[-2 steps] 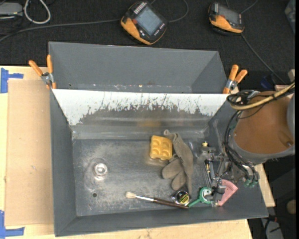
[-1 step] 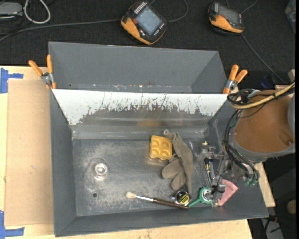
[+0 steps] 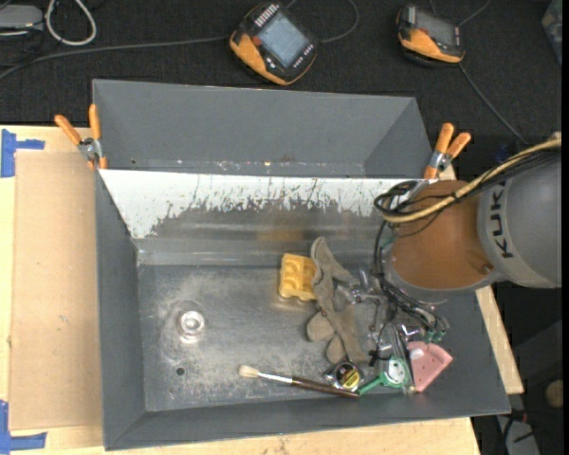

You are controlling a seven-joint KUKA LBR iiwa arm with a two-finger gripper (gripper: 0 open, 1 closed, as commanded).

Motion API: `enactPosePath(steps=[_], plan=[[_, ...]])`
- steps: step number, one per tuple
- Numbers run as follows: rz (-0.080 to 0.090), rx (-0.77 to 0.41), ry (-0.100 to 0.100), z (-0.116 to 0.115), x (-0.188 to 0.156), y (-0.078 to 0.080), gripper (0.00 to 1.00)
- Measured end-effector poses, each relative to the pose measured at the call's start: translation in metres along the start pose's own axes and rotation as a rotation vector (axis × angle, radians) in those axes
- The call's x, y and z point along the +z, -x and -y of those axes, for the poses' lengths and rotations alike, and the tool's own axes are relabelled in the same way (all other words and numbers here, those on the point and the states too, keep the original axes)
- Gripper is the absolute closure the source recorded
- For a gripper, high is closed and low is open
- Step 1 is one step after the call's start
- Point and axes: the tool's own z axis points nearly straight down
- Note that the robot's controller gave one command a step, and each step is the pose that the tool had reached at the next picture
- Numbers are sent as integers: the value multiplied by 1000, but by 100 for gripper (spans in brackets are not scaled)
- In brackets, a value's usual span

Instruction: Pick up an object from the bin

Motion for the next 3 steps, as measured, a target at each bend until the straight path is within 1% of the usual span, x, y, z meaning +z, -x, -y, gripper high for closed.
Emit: enactPosePath(steps=[1, 2, 3], plan=[[2, -92, -1, -10, -47, 2, 0], [-2, -265, 0, -20, -31, 28, 0], [9, -317, -2, -14, -3, 23, 0]])
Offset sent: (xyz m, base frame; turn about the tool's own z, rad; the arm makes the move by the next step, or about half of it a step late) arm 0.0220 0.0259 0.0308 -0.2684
